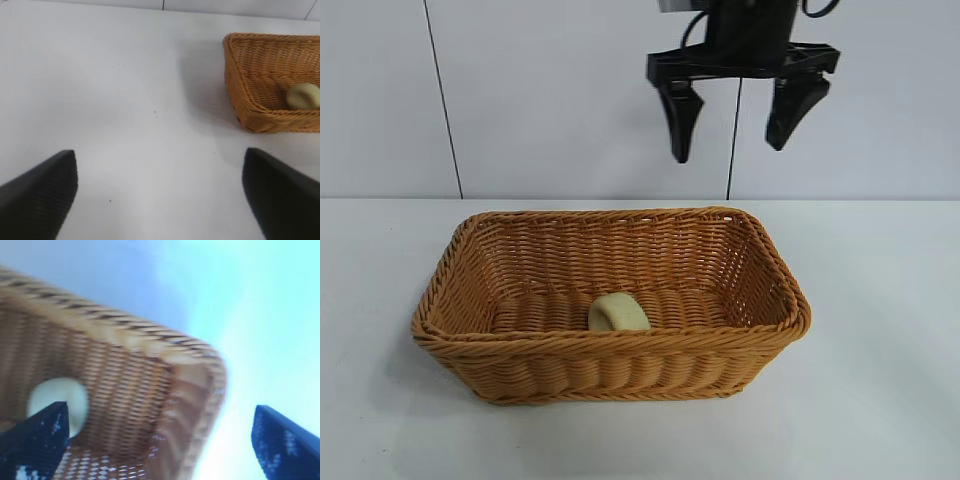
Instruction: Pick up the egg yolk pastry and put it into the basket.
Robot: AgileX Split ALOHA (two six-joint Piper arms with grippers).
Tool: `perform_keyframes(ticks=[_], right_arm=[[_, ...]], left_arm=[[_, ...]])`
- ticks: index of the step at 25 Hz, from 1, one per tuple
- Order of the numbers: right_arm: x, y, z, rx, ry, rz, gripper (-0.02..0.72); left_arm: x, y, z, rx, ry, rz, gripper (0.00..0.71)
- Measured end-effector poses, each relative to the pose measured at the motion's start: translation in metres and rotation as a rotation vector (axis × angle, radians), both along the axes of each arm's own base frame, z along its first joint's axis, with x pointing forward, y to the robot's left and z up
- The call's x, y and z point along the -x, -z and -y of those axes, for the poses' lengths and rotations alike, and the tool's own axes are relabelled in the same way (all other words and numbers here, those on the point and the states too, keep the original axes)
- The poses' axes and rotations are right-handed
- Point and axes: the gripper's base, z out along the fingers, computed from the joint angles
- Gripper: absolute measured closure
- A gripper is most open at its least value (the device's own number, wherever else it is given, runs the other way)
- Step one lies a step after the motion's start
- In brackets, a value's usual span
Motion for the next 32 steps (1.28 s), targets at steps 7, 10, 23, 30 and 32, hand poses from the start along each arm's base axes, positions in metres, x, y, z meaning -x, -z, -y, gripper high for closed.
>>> perform_keyframes(ticks=[7,10,23,30,32], right_arm=[[-0.005,0.0,0.05,0.0,0.099,-0.001,0.018],[-0.005,0.0,0.05,-0.005,0.089,-0.002,0.018],[0.1,-0.013,0.056,0.025,0.037,-0.13,0.018],[0.216,-0.001,0.061,0.029,0.031,-0.219,0.018],[0.246,0.005,0.063,0.027,0.029,-0.202,0.018]], left_arm=[[0.0,0.0,0.0,0.0,0.0,0.0,0.02],[0.0,0.0,0.0,0.0,0.0,0.0,0.02],[0.0,0.0,0.0,0.0,0.0,0.0,0.02],[0.0,0.0,0.0,0.0,0.0,0.0,0.02],[0.0,0.0,0.0,0.0,0.0,0.0,0.02]])
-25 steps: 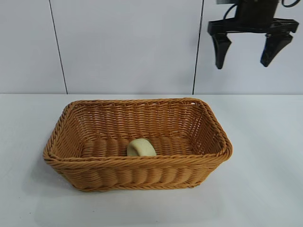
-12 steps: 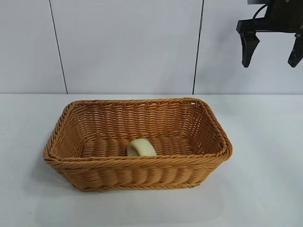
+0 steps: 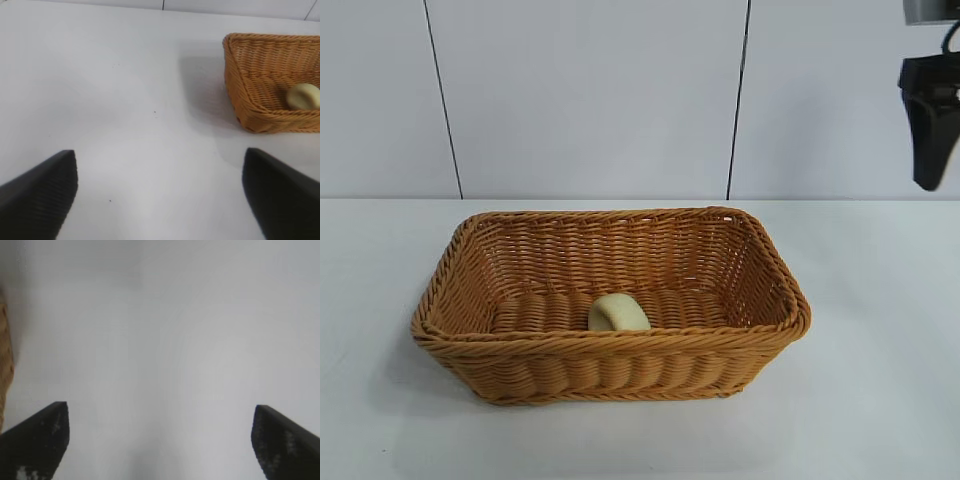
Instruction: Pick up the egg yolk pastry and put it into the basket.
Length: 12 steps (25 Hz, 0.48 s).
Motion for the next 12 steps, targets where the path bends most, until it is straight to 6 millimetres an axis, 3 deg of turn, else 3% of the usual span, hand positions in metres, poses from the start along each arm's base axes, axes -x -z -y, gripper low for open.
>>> perform_keyframes(ticks=[7,12], right_arm=[[0.087,0.022,0.004,-0.014,-0.015,0.202,0.018],[0.123,-0.001,0.005,-0.029,-0.028,0.499,0.018]], left_arm=[[0.0,0.0,0.0,0.0,0.0,0.0,0.02],[0.0,0.0,0.0,0.0,0.0,0.0,0.02]])
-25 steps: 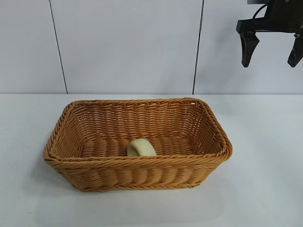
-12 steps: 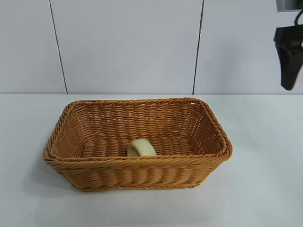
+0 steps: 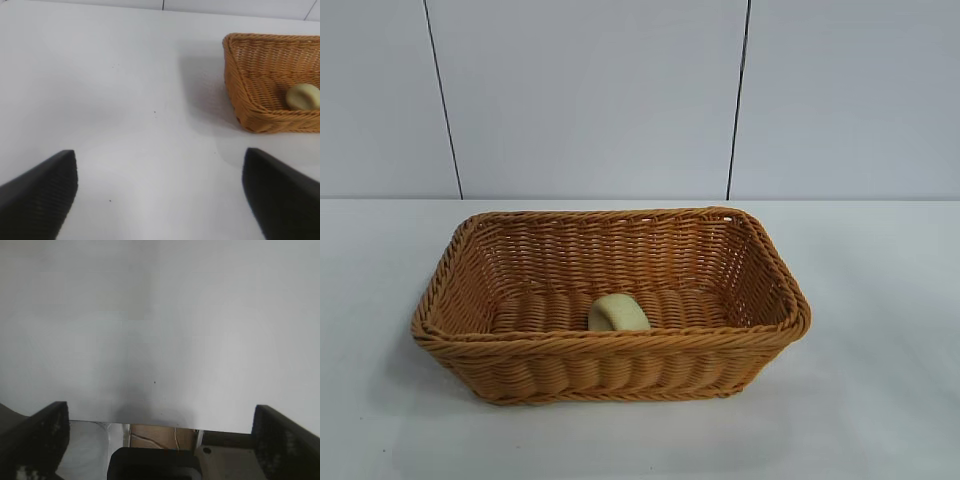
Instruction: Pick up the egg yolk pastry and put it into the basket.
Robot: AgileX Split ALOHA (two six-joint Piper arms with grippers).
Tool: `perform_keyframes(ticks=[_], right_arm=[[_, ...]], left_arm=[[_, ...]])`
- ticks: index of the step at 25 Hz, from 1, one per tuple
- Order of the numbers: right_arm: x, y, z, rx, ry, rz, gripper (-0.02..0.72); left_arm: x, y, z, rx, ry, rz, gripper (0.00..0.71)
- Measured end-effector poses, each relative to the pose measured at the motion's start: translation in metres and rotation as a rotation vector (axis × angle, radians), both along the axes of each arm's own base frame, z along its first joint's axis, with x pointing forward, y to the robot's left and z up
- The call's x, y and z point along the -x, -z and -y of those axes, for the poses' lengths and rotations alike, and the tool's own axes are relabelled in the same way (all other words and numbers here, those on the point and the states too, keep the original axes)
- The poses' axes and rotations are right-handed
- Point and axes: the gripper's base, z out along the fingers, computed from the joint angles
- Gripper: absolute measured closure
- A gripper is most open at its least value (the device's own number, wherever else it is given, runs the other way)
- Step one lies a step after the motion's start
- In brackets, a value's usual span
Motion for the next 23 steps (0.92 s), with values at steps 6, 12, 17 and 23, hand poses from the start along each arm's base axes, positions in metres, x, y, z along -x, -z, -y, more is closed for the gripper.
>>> perform_keyframes(ticks=[6,12,17,23], right_arm=[[0.037,-0.015,0.002,-0.015,0.0,0.256,0.018],[0.074,-0.02,0.004,-0.027,-0.001,0.482,0.018],[0.083,-0.019,0.004,-0.035,-0.002,0.542,0.018],[0.084,-0.019,0.003,-0.043,-0.006,0.546,0.018]], left_arm=[[0.0,0.0,0.0,0.0,0.0,0.0,0.02],[0.0,0.0,0.0,-0.001,-0.001,0.0,0.02],[0.0,0.0,0.0,-0.001,-0.001,0.0,0.02],[0.0,0.0,0.0,-0.001,-0.001,0.0,0.02]])
